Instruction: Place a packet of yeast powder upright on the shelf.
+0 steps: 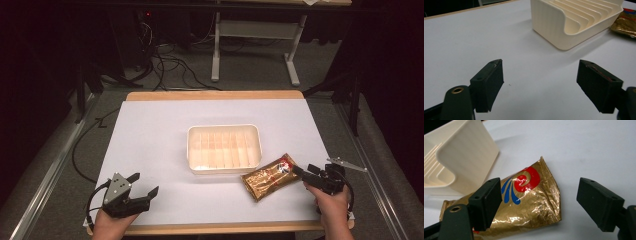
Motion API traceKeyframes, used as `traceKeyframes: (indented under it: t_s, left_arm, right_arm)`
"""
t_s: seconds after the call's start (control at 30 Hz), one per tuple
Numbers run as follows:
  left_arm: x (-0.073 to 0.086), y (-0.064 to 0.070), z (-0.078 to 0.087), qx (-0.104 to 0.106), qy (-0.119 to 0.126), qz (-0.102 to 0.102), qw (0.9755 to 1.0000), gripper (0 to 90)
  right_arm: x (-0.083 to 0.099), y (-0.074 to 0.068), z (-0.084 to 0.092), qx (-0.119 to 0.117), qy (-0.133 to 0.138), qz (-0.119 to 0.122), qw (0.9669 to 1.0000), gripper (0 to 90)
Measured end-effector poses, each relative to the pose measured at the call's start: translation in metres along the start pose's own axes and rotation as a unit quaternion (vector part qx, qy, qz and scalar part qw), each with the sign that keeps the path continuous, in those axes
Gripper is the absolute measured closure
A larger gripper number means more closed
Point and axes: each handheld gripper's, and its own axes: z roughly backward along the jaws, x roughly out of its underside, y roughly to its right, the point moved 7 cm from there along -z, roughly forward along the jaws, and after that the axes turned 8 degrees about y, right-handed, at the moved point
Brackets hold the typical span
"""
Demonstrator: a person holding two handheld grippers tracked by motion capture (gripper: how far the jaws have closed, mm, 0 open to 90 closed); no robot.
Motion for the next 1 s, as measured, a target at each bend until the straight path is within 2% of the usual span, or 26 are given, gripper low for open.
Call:
traceKeyframes:
  t_s: [0.1, 0.2, 0.33, 0.47, 0.63, 0.73, 0.83, 0.9, 1.0]
  left_arm:
    - [-0.0002, 0.0025, -0.001, 0.003, -0.003, -0.009, 1.0, 21.7]
    - [0.0001, 0.0024, -0.0013, 0.003, -0.004, -0.008, 1.0, 21.6]
    - [-0.0008, 0.0001, -0.0032, 0.0, -0.001, 0.0, 1.0, 21.2]
    - [-0.0026, -0.0002, -0.001, -0.003, 0.002, 0.0, 1.0, 20.6]
    - [-0.0034, -0.001, 0.002, -0.003, 0.005, -0.001, 1.0, 20.6]
    - [-0.0034, -0.0029, 0.0029, -0.001, 0.006, -0.003, 1.0, 20.6]
    - [-0.003, -0.0058, 0.0036, -0.005, 0.009, 0.012, 0.9999, 20.7]
    - [-0.0034, -0.0052, 0.0034, -0.005, 0.009, 0.011, 0.9999, 20.7]
    - [-0.0056, -0.0025, 0.0025, -0.003, 0.008, -0.003, 1.0, 20.7]
  right_arm:
    - [0.0025, 0.0011, -0.0003, -0.002, -0.007, -0.007, 0.9999, 17.9]
    - [0.0025, 0.0007, -0.0002, -0.005, -0.008, -0.017, 0.9998, 16.8]
    - [0.0029, 0.0008, -0.0011, -0.008, -0.009, -0.009, 0.9999, 16.3]
    - [0.0047, 0.0001, -0.0031, -0.012, -0.016, -0.018, 0.9996, 15.3]
    - [0.006, -0.0023, -0.0031, -0.015, -0.02, -0.016, 0.9995, 15.3]
    - [0.0053, -0.0034, -0.0032, -0.017, -0.019, -0.026, 0.9994, 15.1]
    - [0.0059, -0.0012, -0.0045, -0.023, -0.017, -0.038, 0.9989, 15.2]
    - [0.0068, -0.0003, -0.0046, -0.024, -0.019, -0.044, 0.9985, 15.2]
    - [0.0094, 0.0046, -0.0071, -0.03, -0.024, -0.06, 0.9975, 15.9]
